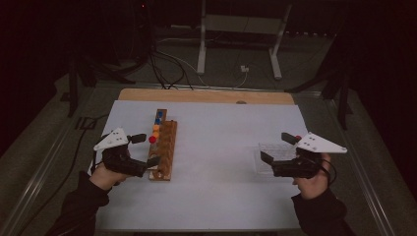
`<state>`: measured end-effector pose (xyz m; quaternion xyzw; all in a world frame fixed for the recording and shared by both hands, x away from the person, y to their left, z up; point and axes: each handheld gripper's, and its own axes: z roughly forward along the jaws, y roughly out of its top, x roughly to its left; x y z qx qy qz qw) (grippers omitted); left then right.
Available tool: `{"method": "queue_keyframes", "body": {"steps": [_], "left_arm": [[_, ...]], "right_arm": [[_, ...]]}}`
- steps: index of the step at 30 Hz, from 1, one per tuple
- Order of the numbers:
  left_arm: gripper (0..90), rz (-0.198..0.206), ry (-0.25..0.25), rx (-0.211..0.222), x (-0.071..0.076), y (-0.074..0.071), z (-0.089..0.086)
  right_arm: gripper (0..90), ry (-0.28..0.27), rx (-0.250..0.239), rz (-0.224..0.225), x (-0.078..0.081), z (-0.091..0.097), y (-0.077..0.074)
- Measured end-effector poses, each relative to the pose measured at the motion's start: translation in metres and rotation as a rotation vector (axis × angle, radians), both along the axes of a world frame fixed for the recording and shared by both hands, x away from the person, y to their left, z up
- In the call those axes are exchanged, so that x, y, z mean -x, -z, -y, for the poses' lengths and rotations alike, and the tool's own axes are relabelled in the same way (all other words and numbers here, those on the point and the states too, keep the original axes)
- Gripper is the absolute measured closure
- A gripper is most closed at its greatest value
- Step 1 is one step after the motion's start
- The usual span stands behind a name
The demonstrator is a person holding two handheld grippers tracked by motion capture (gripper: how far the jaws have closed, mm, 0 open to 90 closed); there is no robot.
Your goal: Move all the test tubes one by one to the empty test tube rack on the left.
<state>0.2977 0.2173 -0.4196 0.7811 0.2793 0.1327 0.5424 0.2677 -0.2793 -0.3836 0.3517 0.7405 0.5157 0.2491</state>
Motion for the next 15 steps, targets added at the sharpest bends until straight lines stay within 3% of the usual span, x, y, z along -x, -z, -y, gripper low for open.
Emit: {"method": "queue_keyframes", "body": {"steps": [5, 10, 15], "left_arm": [[2.0, 0.01, 0.002, 0.006, 0.004, 0.0, -0.003], [2.0, 0.016, 0.017, 0.011, 0.007, -0.002, -0.003], [2.0, 0.016, 0.019, 0.016, 0.008, -0.003, -0.003]], "right_arm": [[2.5, 0.132, -0.011, -0.01, 0.0, 0.033, 0.004], [2.5, 0.275, -0.059, -0.046, -0.002, 0.061, 0.014], [5.7, 0.329, -0.051, -0.11, -0.008, 0.076, 0.035]]}}
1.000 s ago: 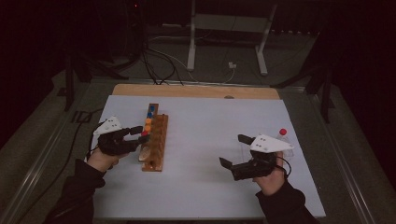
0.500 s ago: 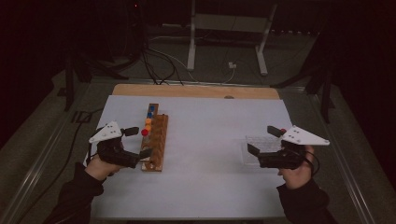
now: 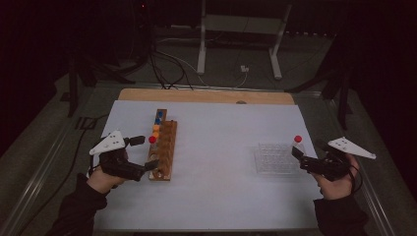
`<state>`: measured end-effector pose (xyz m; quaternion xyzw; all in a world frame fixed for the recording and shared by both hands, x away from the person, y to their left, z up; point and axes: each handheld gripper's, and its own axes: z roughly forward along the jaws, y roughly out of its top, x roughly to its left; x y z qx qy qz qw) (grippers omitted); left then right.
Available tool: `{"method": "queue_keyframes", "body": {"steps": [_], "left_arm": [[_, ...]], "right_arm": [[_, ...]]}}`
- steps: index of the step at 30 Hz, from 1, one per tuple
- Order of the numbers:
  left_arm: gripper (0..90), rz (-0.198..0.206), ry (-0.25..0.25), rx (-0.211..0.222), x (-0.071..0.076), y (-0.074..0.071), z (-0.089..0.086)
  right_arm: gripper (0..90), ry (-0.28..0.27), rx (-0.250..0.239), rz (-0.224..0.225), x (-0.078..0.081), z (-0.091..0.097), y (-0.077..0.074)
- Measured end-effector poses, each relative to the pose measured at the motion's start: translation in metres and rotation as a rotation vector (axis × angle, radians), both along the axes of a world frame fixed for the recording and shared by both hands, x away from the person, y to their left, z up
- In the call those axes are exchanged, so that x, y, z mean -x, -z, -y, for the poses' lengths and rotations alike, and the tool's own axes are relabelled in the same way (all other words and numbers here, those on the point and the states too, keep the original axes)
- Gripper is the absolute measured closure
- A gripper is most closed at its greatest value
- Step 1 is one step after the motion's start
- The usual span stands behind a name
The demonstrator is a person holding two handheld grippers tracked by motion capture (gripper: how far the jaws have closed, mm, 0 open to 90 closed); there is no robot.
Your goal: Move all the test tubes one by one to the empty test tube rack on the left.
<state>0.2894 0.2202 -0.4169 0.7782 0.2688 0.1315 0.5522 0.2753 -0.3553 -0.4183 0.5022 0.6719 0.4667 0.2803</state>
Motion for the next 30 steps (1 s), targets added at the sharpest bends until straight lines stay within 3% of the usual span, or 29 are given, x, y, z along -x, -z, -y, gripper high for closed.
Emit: {"method": "queue_keyframes", "body": {"steps": [6, 12, 19, 27, 30], "left_arm": [[2.0, -0.01, 0.004, -0.008, 0.0, 0.001, 0.0], [2.0, -0.021, 0.013, -0.016, -0.001, 0.004, 0.001], [2.1, -0.026, 0.009, -0.02, -0.002, 0.006, 0.001], [2.1, -0.028, 0.009, -0.019, -0.002, 0.006, 0.0], [2.1, -0.029, 0.009, -0.018, -0.003, 0.006, 0.0]], "right_arm": [[17.0, 0.027, -0.003, -0.081, -0.012, 0.008, 0.023], [36.6, 0.066, -0.017, -0.128, -0.026, 0.011, 0.038], [51.5, 0.074, 0.041, -0.142, -0.04, 0.006, 0.045], [72.8, 0.078, 0.065, -0.148, -0.052, 0.002, 0.046], [74.2, 0.082, 0.121, -0.141, -0.052, -0.004, 0.043]]}}
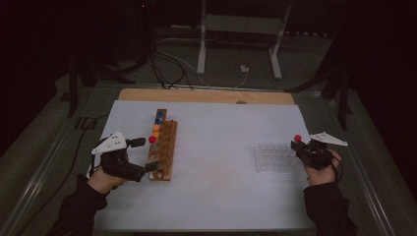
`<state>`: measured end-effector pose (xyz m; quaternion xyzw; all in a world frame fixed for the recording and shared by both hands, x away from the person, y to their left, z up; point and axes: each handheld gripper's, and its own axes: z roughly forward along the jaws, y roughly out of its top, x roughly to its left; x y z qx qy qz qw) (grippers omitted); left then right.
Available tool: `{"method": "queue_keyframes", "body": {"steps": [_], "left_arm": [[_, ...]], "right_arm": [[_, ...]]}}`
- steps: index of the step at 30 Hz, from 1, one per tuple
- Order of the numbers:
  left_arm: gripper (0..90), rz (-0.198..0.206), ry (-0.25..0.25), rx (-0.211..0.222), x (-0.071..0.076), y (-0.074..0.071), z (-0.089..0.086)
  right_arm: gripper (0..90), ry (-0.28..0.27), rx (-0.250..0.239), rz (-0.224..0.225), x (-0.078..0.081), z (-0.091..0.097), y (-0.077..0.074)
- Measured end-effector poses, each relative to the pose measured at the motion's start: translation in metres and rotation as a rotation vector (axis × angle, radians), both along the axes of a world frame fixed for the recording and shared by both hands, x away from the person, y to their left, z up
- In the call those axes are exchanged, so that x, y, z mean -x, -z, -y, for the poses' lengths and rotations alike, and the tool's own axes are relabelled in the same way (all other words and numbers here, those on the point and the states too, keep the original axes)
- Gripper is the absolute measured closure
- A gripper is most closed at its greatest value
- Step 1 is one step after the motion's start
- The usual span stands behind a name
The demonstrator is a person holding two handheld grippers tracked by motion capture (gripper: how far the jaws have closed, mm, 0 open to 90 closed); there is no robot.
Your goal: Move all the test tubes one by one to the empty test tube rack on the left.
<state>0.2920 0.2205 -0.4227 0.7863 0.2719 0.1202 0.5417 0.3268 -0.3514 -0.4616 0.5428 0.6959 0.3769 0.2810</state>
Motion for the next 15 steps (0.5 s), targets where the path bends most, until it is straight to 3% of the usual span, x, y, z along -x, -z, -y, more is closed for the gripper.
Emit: {"method": "queue_keyframes", "body": {"steps": [15], "left_arm": [[2.2, -0.014, 0.011, 0.006, -0.001, 0.0, -0.001]], "right_arm": [[74.4, -0.026, 0.01, 0.088, 0.013, 0.002, -0.044]]}}
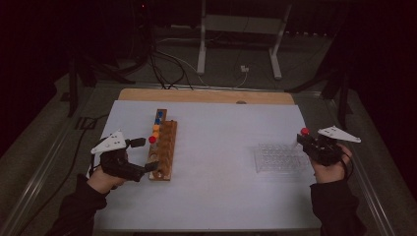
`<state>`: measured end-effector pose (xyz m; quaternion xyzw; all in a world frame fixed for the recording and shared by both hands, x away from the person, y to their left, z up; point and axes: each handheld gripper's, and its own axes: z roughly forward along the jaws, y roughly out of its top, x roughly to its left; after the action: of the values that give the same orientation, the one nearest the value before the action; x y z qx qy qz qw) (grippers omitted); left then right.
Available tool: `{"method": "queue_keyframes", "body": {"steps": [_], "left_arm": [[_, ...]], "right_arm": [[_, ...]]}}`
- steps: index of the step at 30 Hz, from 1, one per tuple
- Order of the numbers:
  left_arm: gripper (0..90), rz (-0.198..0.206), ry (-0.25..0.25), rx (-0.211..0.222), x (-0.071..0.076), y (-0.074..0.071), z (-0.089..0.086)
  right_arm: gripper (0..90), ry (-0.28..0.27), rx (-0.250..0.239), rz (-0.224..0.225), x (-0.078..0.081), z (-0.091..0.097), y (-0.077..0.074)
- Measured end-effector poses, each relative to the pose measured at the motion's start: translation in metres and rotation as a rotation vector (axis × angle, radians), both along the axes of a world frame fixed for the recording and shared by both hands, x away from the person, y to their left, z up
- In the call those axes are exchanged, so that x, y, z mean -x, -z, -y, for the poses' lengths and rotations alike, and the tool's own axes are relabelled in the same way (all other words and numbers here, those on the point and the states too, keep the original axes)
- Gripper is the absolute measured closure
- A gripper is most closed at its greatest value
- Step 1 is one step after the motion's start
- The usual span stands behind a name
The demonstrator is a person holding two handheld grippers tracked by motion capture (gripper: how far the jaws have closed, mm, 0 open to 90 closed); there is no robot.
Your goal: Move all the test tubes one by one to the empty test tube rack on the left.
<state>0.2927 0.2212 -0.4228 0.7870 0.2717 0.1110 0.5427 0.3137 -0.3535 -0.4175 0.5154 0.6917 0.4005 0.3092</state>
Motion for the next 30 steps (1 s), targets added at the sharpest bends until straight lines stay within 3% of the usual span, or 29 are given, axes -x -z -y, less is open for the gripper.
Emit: {"method": "queue_keyframes", "body": {"steps": [6, 13, 21, 30], "left_arm": [[2.2, 0.0, 0.016, -0.007, 0.0, -0.002, 0.003], [2.3, -0.016, 0.035, 0.004, -0.002, -0.002, 0.008], [2.4, -0.025, 0.067, 0.003, -0.005, -0.004, 0.019], [3.5, -0.045, 0.115, -0.002, -0.011, -0.003, 0.038]], "right_arm": [[74.5, -0.035, 0.01, 0.042, 0.007, -0.007, -0.025], [74.5, -0.158, 0.001, 0.058, 0.016, -0.037, -0.039], [74.4, -0.33, -0.016, 0.028, 0.024, -0.088, -0.027], [74.4, -0.478, -0.011, -0.01, 0.034, -0.136, -0.01]]}}
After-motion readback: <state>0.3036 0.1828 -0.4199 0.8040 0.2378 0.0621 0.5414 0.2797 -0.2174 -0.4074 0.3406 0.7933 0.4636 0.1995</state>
